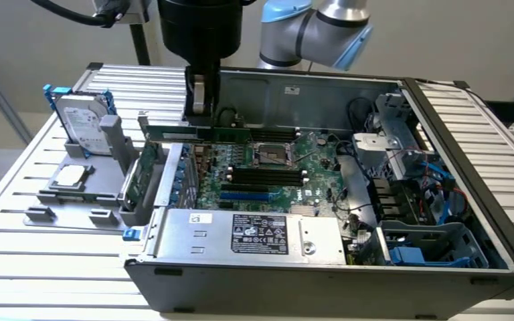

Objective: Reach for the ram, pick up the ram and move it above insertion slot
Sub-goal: 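Pick up the ram and move it above insertion slot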

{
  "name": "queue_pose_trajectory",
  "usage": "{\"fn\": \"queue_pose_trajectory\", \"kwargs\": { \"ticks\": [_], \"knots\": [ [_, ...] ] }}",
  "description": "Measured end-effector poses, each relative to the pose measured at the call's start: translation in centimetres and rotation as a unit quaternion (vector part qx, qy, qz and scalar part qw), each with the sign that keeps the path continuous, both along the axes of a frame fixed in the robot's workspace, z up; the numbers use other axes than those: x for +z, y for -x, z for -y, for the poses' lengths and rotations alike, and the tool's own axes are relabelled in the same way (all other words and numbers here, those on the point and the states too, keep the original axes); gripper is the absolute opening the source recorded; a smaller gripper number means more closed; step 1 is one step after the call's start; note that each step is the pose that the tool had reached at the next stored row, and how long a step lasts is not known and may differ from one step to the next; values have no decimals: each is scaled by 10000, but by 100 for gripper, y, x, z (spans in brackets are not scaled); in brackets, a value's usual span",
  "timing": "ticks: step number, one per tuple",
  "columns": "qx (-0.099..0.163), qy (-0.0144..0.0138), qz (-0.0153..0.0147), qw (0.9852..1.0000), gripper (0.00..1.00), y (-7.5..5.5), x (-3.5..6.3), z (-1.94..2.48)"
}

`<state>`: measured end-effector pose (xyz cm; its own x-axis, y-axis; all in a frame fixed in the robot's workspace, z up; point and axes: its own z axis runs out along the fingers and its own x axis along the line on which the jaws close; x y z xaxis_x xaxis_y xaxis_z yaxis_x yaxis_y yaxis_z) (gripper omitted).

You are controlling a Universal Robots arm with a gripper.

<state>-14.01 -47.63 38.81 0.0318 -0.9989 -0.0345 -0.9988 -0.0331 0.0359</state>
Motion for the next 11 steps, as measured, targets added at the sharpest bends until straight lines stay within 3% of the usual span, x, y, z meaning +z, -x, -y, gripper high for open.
{"fn": "queue_pose_trajectory", "kwargs": {
  "ticks": [11],
  "knots": [
    [18, 0, 0, 10000, 14, -368, 0, 0]
  ]
}}
